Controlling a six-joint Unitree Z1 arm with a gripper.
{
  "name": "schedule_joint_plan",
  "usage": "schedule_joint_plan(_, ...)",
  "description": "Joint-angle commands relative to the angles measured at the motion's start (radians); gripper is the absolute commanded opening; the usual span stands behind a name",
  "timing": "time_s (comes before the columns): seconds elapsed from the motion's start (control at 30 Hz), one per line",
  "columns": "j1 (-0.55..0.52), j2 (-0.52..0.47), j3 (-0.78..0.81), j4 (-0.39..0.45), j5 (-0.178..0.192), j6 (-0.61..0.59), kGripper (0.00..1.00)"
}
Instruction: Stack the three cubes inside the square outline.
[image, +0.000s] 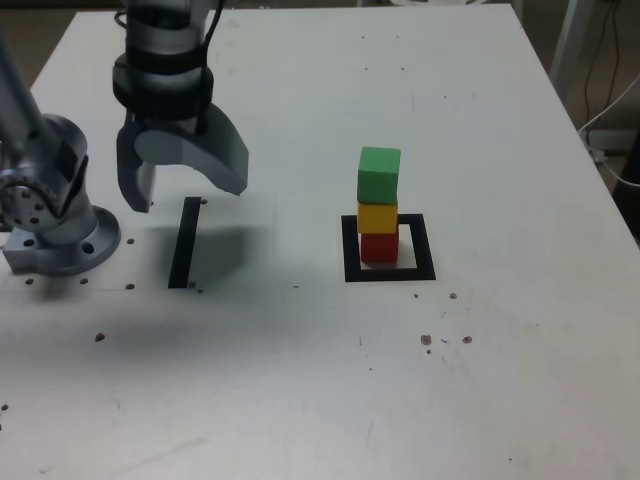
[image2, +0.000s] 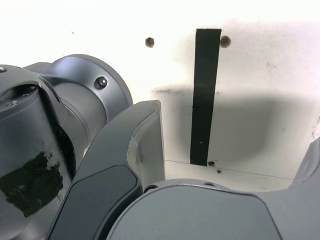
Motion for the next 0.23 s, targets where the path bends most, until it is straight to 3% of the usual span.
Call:
schedule_joint_plan(0.0,-0.001,0.003,-0.001,-0.002,-0.001,0.003,1.00)
schedule_joint_plan(0.2,-0.001,0.007,-0.003,0.000,0.001,0.004,1.00)
